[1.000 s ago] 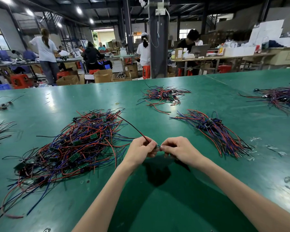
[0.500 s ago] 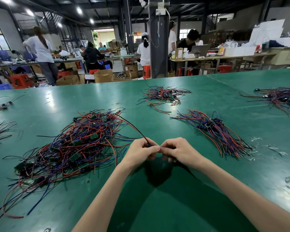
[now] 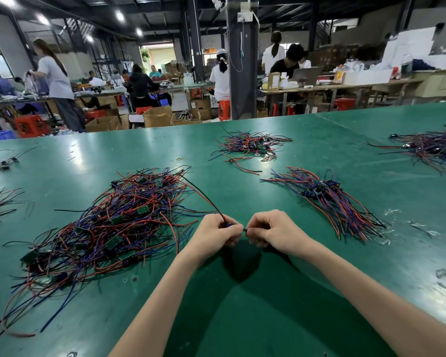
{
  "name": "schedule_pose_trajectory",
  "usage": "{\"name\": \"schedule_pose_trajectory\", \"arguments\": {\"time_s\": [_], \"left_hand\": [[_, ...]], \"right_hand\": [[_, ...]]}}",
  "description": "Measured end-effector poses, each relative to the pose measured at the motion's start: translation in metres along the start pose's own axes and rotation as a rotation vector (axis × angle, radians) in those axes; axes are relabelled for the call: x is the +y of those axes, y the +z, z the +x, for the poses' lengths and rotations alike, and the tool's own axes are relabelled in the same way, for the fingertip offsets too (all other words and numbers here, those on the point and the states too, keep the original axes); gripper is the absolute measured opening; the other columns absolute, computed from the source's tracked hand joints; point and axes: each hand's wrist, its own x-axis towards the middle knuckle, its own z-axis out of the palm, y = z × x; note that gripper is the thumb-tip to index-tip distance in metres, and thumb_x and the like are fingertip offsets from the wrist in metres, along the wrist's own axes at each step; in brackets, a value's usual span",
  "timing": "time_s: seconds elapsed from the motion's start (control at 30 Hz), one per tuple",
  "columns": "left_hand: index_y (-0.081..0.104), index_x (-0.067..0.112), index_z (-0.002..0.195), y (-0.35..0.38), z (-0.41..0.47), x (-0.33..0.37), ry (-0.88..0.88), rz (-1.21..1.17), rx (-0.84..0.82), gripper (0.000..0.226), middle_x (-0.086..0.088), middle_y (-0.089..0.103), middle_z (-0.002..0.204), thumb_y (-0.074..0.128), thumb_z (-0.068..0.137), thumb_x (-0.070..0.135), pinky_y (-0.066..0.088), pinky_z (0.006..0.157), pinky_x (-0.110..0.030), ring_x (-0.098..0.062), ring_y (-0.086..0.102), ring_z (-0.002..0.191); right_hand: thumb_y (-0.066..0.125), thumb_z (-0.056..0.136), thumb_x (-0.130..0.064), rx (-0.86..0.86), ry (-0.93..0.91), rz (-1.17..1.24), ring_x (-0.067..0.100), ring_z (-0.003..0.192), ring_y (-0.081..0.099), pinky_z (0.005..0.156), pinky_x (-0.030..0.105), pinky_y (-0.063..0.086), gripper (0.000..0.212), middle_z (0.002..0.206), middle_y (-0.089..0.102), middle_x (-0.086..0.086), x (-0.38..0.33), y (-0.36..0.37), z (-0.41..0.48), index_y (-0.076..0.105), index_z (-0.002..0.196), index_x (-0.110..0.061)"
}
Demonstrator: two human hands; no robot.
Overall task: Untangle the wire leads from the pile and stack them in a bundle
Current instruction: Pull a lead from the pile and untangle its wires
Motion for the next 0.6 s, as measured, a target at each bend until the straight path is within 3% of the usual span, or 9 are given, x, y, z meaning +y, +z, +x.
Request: {"name": "schedule_pose_trajectory", "arguments": {"time_s": [0.23, 0.4, 0.6], "left_hand": [[0.060, 0.010, 0.071, 0.003, 0.000, 0.000, -0.014, -0.040, -0.026, 0.021, 0.001, 0.059, 0.058, 0.060, 0.090, 0.002, 0.046, 0.051, -0.016, -0.003, 0.054, 0.049], [0.060, 0.008, 0.068, -0.003, 0.000, 0.001, -0.041, -0.092, -0.028, 0.023, 0.000, 0.060, 0.058, 0.058, 0.090, 0.001, 0.046, 0.051, -0.019, -0.007, 0.053, 0.050], [0.060, 0.008, 0.071, -0.008, 0.002, 0.000, -0.032, -0.082, -0.021, 0.021, 0.001, 0.059, 0.056, 0.058, 0.091, 0.003, 0.046, 0.050, -0.019, -0.008, 0.053, 0.050]], "right_hand": [[0.063, 0.088, -0.002, -0.046, -0.018, 0.121, 0.006, 0.047, 0.054, 0.049, 0.018, 0.044, 0.021, 0.057, 0.063, -0.004, 0.003, -0.006, -0.002, 0.064, 0.071, -0.014], [0.061, 0.090, -0.004, -0.051, -0.005, 0.081, 0.006, 0.047, 0.052, 0.048, 0.018, 0.044, 0.016, 0.060, 0.063, -0.001, 0.001, -0.004, -0.002, 0.065, 0.077, -0.014], [0.059, 0.089, 0.003, -0.030, -0.031, 0.108, 0.005, 0.048, 0.053, 0.052, 0.017, 0.045, 0.024, 0.058, 0.064, -0.004, 0.000, -0.005, -0.001, 0.067, 0.073, -0.014]]}}
